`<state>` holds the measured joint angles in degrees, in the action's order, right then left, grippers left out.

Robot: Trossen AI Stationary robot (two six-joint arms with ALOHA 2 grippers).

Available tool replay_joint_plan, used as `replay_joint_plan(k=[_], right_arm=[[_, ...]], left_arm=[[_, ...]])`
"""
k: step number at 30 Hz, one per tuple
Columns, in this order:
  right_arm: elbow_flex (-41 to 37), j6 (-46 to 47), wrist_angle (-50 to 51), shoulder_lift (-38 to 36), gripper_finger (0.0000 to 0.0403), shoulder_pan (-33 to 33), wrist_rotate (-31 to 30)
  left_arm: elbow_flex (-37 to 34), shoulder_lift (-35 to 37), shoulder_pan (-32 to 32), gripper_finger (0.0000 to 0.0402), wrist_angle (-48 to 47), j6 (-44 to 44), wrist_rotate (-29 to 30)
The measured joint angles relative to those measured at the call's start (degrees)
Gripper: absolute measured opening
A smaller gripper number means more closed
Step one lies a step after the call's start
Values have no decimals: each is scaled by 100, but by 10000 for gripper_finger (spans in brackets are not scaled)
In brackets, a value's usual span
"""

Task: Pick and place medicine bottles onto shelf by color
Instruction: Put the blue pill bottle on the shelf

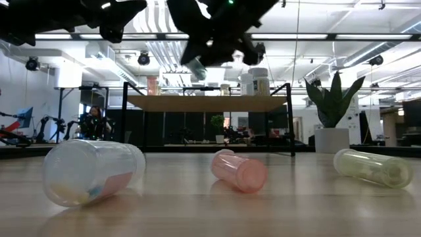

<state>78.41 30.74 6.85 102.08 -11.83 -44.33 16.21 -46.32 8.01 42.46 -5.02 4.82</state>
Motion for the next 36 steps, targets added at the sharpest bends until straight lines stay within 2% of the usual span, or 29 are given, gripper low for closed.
replay_joint_plan(k=[3, 8, 13, 19, 22, 28, 33, 36], right_arm=[[-4, -499, -548, -5, 128, 104, 263], [-4, -1366, -1204, -83, 132, 351, 268], [-9, -1795, -1509, -138, 136, 836, 304], [-9, -2530, -2481, -186, 136, 1384, 1061], [-9, -2911, -2976, -188, 136, 1587, 1180], [-9, -3254, -3720, -121, 136, 1959, 1577], [-15, -3362, -3818, -24, 130, 2231, 1639], [-23, -3310, -3742, 17, 129, 2371, 1929]], left_arm=[[0, 8, 0, 212, 2, 6, -10], [-2, 67, 0, 212, 13, 11, -15], [-35, 207, 2, 212, 13, 11, -17], [-98, 315, 4, 212, -3, 9, -17], [-105, 327, 0, 212, -11, -33, -17], [-105, 367, 0, 212, 7, -291, -2], [-105, 492, -4, 212, 6, -461, 285], [-105, 586, -8, 212, -23, -476, 361]])
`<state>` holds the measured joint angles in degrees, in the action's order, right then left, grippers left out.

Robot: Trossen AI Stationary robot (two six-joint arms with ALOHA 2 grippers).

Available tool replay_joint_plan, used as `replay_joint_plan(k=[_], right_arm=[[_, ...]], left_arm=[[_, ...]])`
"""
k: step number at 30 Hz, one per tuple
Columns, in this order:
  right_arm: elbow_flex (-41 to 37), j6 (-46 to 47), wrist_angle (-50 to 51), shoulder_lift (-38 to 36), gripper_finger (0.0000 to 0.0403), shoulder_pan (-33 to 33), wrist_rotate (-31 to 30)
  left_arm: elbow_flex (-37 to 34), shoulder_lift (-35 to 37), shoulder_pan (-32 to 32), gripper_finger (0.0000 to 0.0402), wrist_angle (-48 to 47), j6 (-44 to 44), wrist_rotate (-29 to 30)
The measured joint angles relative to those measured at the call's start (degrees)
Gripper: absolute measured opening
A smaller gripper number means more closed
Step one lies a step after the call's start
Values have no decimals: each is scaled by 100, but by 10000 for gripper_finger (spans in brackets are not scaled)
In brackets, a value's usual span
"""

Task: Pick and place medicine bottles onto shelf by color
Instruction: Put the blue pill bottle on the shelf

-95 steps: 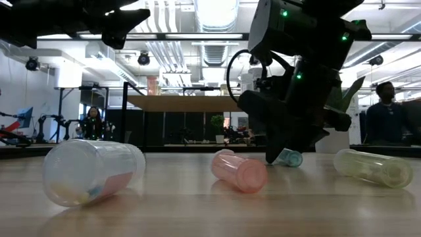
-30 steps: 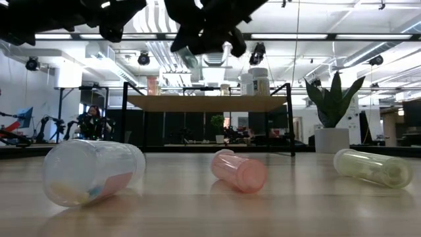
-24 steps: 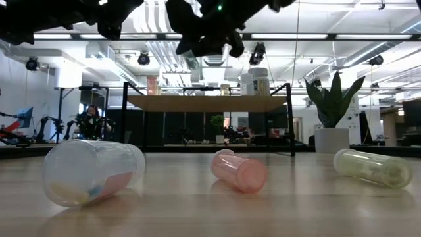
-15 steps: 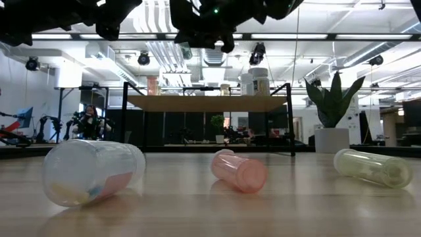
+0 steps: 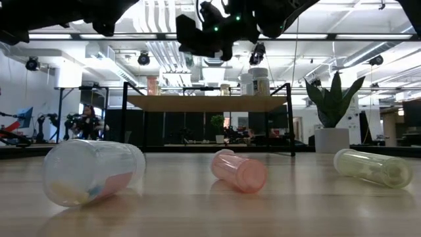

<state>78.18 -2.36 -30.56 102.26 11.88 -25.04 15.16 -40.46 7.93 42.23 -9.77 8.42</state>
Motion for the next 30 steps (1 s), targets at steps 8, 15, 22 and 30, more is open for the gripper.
replay_joint_plan(k=[8, 15, 22, 30], right_arm=[[-3, -46, 4, -128, 133, 14, 691], [-3, -71, -58, -166, 130, 70, 920], [-3, 59, -149, -177, 135, 55, 1559], [-1, 251, -149, -214, 129, -107, 2528]], left_arm=[[280, 14, -217, 212, -930, -114, 947], [436, -407, -725, 212, -949, 227, 964], [627, -636, -1128, 213, -937, 682, 909], [747, -978, -1760, 213, -935, 1533, -274]])
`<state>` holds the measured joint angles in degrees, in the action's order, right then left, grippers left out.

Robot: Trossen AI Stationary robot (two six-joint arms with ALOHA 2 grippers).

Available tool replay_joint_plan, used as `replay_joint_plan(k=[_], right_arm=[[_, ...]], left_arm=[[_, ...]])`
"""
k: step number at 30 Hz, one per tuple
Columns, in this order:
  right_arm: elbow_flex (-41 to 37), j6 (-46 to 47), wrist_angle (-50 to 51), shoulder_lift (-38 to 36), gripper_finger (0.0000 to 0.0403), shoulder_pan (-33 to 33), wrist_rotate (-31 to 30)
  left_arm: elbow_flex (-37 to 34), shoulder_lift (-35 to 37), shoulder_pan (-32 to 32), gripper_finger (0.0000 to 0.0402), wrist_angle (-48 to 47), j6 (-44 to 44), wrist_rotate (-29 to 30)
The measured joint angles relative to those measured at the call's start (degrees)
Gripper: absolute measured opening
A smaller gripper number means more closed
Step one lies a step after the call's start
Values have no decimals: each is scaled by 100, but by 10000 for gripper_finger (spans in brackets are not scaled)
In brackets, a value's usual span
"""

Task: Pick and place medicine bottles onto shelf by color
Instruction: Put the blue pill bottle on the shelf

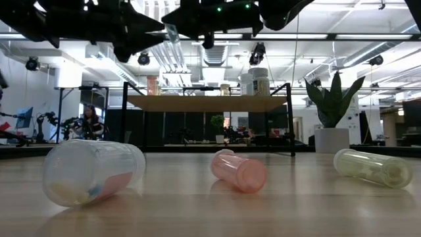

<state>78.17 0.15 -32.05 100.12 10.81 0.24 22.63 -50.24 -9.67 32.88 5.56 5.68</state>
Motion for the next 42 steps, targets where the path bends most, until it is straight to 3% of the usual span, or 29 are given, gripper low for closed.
replay_joint_plan(k=[17, 31, 42], right_arm=[[0, 136, -2, -6, 136, -243, 342], [0, 137, 14, -7, 137, -245, 346], [9, 286, 522, -94, 137, -245, 477]], left_arm=[[422, -493, -109, 209, 120, 118, -307], [422, -544, -109, 85, 129, 106, -366], [422, -544, -109, 89, 125, 105, -375]])
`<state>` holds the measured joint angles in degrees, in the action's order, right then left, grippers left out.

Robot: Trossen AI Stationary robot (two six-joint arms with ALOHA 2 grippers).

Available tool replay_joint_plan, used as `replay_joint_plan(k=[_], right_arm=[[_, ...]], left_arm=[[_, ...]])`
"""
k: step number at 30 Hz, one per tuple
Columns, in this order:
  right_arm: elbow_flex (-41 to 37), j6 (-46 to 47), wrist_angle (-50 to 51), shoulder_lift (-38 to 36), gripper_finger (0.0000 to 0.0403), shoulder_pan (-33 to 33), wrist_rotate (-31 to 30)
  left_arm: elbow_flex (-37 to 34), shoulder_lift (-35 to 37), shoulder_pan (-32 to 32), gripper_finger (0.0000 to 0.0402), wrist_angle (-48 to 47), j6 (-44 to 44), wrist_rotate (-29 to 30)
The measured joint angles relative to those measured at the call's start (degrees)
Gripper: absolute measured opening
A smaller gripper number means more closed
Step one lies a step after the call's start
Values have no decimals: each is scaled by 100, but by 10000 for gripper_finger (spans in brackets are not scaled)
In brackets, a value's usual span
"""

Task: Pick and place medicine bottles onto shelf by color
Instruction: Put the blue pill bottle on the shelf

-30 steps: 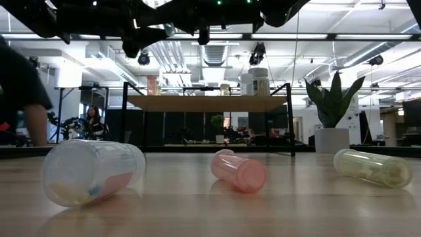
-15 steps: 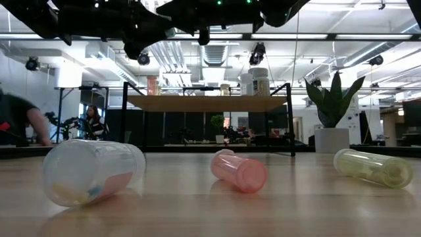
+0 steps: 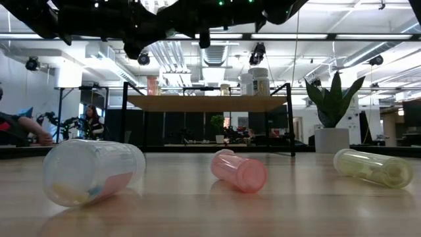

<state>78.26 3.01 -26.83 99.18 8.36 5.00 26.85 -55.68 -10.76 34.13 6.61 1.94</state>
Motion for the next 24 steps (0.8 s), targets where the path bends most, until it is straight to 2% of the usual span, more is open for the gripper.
replay_joint_plan(k=[8, 13, 17, 20, 24], right_arm=[[0, 142, 985, -342, 147, 2, -47], [0, 144, 1573, -646, 202, -45, -51], [0, 149, 2172, -961, 249, -124, -83], [0, 113, 2611, -1213, 269, -303, -515], [0, -103, 2988, -1535, 276, -634, -1166]], left_arm=[[0, -2, 0, 90, -13, 0, 0], [0, -2, -11, 90, -10, -114, 26], [52, -22, -49, 90, -84, -253, 310], [166, -129, -80, 90, -82, -316, 545], [454, -475, -116, 90, -197, -523, 1049]])
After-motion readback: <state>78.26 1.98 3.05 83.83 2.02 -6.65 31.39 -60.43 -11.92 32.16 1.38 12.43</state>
